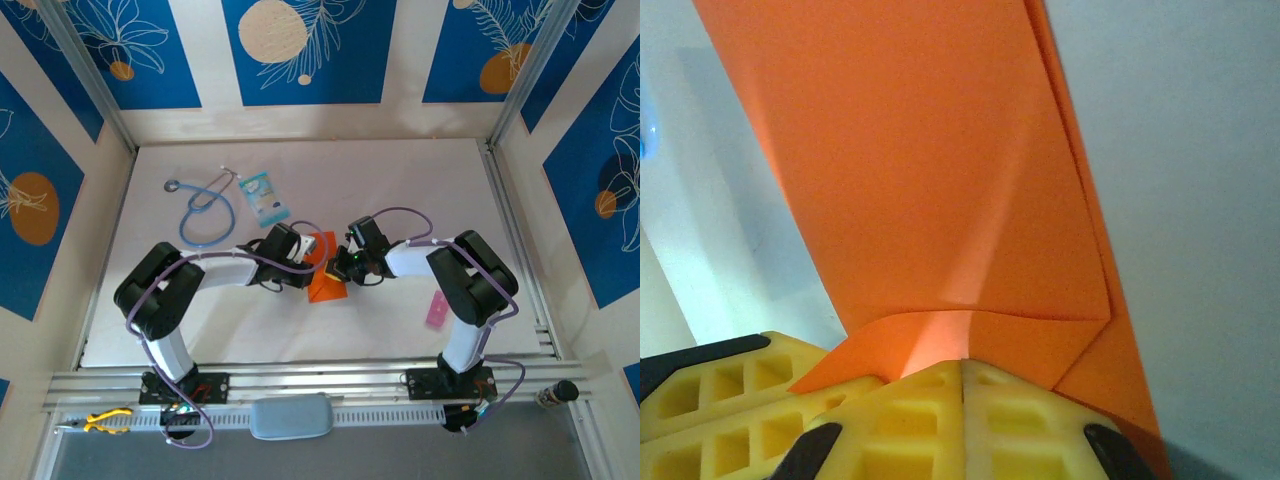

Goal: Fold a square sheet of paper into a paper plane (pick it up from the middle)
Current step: Fold the triangle a second time at the center of the table.

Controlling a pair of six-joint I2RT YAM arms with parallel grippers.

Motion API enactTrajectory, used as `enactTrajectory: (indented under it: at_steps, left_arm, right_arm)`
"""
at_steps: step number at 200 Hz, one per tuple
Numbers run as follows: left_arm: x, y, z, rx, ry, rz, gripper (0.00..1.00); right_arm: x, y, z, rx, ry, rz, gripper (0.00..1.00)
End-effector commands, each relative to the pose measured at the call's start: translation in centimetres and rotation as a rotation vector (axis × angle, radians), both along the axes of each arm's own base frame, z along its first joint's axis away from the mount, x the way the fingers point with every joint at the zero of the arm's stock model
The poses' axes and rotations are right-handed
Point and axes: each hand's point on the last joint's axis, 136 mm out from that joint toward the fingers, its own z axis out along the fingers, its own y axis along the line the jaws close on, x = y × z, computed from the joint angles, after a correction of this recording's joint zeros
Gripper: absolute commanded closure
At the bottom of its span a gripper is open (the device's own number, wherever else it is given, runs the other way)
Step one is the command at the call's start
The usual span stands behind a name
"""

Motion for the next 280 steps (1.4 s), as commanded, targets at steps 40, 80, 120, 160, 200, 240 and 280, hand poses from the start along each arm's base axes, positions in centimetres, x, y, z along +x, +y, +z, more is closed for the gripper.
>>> enactTrajectory:
  at_steps: [40, 80, 120, 160, 200, 240, 280]
  left_arm:
    - [0.6, 1.1, 5.4, 0.024, 0.011, 0.090, 0.74]
    - [-1.4, -1.4, 7.3, -0.184, 0.111, 0.060, 0.93]
    - [-3.3, -3.8, 7.1, -0.305, 0.253, -0.022, 0.99]
    - [-4.1, -4.2, 4.6, -0.273, 0.349, -0.036, 1.00]
    - [-4.0, -4.1, 3.0, -0.235, 0.367, -0.024, 0.99]
    - [-4.2, -4.0, 2.2, -0.210, 0.371, -0.027, 0.98]
    - [-4.6, -3.1, 0.5, -0.154, 0.388, -0.016, 0.98]
  right_arm:
    - [-2.0, -2.0, -2.7, -0.108, 0.093, -0.023, 1.00]
    - [-1.8, -2.1, -2.5, -0.110, 0.091, -0.034, 1.00]
    - [-1.7, -2.0, -2.5, -0.103, 0.090, -0.035, 1.00]
    - [-1.8, -2.0, -2.6, -0.105, 0.100, -0.035, 1.00]
    - [-2.0, -2.1, -2.7, -0.108, 0.102, -0.036, 1.00]
    - [-2.1, -2.2, -2.8, -0.110, 0.107, -0.034, 1.00]
    - [-2.2, -2.3, -2.9, -0.113, 0.109, -0.036, 1.00]
